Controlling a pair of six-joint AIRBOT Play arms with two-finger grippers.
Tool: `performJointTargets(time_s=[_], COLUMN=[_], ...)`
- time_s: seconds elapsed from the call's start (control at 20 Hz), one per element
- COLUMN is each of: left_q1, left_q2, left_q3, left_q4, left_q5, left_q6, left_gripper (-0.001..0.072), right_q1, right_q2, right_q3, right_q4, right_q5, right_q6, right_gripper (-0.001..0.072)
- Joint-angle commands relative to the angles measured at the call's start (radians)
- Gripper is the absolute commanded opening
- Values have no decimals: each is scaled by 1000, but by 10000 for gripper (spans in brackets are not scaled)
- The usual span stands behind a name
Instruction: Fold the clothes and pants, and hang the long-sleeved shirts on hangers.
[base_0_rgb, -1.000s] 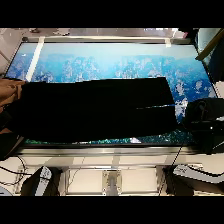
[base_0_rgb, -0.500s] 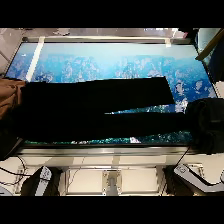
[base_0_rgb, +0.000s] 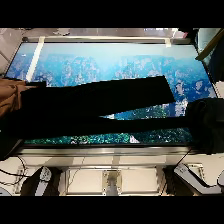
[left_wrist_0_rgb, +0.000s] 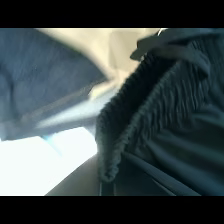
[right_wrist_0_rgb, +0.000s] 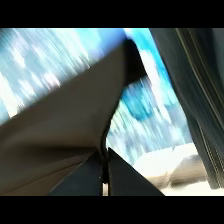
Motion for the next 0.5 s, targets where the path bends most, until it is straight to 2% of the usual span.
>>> performJointTargets(time_s=[0.0, 0.1, 0.2, 0.3, 0.45], left_q1=[-24, -47, -81, -122, -190], left_q2=[-77, -184, -307, -436, -595], left_q3=[130, 210, 308, 425, 556], left_q4=[-80, -89, -115, -113, -113], left_q5=[43, 44, 64, 93, 138], left_q6=[-8, -61, -71, -117, -129], left_gripper=[20, 20, 20, 20, 20], right_q1=[155, 272, 360, 418, 476], right_q2=[-11, -62, -152, -262, -422], right_q3=[101, 163, 233, 310, 412], right_q4=[66, 54, 46, 47, 48], right_q5=[-184, -310, -390, -435, -486], right_q6=[70, 130, 198, 259, 307], right_gripper=[7, 8, 7, 7, 7])
